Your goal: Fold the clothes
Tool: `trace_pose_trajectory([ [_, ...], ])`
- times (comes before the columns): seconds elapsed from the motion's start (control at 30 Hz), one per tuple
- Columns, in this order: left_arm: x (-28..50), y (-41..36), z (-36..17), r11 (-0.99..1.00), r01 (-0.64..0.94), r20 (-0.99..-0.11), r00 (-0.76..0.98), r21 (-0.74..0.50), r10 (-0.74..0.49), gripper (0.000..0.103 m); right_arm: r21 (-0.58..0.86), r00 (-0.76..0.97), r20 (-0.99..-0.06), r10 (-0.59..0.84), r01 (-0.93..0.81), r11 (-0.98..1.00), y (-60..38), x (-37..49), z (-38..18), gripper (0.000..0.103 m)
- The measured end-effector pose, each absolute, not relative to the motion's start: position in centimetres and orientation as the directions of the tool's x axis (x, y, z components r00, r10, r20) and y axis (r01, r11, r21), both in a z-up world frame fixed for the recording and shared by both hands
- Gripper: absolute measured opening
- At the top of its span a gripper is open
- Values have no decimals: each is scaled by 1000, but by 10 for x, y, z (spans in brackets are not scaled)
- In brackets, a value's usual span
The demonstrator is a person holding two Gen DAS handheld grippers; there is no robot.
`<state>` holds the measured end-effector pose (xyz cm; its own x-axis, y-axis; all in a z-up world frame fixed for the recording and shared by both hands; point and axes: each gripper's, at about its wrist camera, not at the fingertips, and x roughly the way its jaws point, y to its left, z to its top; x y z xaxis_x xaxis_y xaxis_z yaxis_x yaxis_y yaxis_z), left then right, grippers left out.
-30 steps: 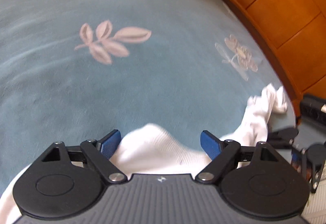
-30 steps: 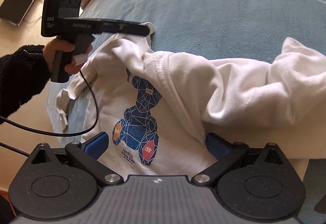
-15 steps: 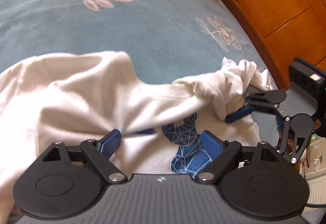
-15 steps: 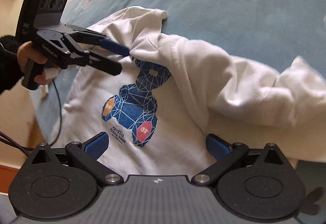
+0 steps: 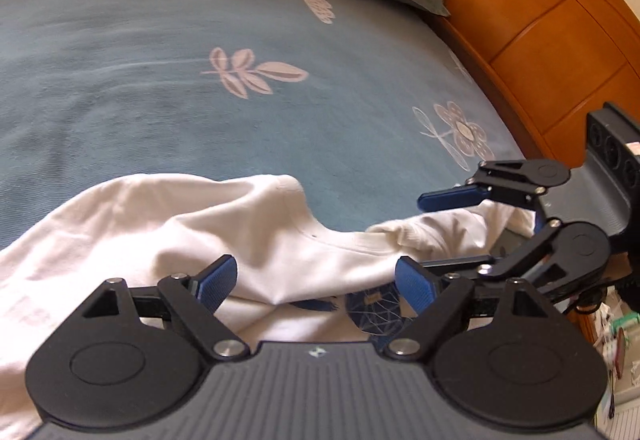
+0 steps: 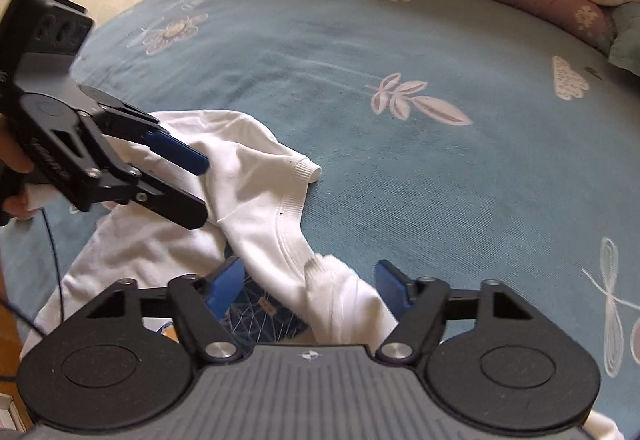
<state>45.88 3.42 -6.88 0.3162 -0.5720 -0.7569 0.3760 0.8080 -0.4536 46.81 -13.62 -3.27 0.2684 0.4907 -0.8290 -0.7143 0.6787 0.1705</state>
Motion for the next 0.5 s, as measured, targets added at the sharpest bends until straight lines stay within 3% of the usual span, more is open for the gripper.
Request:
trace_pose_trajectory([
  [0.23,459,48,-71,828,337,-763,338,-448,-551,86,378,68,-862,502,-572,728,-147,507,-61,79],
  [0.5,463,59,-63,837,308,-752,373,-452,-543,86,547,-66,-765,641,-593,592,-153,475,-48,87],
])
